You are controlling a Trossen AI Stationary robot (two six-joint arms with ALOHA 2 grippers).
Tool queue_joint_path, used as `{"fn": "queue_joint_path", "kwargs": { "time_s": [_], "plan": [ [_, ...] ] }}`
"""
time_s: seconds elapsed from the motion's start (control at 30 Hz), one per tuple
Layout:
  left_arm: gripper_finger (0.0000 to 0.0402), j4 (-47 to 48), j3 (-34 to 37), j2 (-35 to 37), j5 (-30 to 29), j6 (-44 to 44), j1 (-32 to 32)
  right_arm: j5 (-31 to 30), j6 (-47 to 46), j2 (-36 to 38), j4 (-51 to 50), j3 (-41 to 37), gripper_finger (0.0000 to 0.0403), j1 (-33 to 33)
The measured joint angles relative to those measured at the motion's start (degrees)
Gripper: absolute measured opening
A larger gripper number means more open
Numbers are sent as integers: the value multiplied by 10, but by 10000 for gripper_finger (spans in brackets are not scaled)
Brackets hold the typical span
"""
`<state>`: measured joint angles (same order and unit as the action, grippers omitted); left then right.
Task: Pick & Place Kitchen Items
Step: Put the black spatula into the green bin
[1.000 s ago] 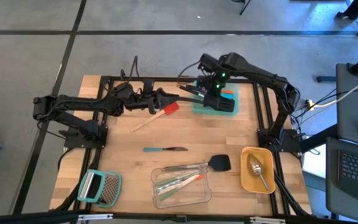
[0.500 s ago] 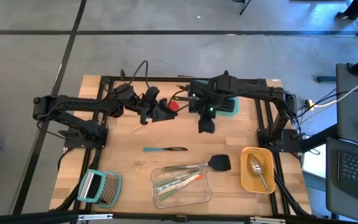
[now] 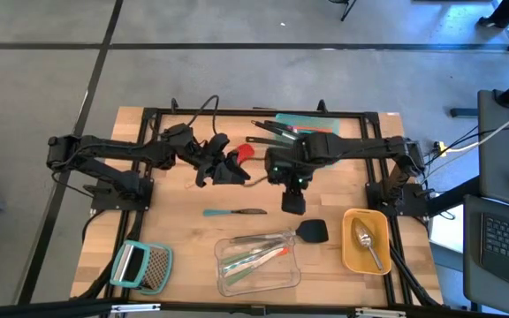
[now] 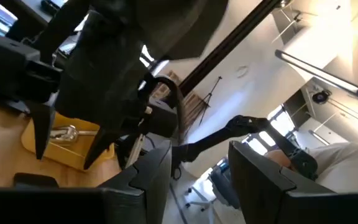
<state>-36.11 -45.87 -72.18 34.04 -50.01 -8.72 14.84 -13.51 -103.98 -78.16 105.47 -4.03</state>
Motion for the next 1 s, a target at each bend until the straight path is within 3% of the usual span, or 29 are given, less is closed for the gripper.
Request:
{"fn": "queue_joint_path", "kwargs": {
  "time_s": [0.13, 0.33, 0.5, 0.7, 0.9, 1.0],
  "plan": [
    [155, 3, 0, 0, 3, -3, 7, -44, -15, 0, -40, 0, 218, -22],
    [155, 9, 0, 0, 1, 4, 17, -171, -72, 0, -121, -15, 218, -38],
    [155, 84, 0, 0, 0, 23, 25, -182, -117, 0, -118, -56, 218, -43],
    [155, 182, 0, 0, -4, 60, 38, -88, -101, 0, -54, -146, 218, -65],
    [155, 215, 0, 0, -23, 73, 50, 11, -68, 0, 100, -227, 218, -102],
    [155, 214, 0, 0, -25, 73, 54, 17, -64, 0, 148, -245, 218, -115]
  ]
}}
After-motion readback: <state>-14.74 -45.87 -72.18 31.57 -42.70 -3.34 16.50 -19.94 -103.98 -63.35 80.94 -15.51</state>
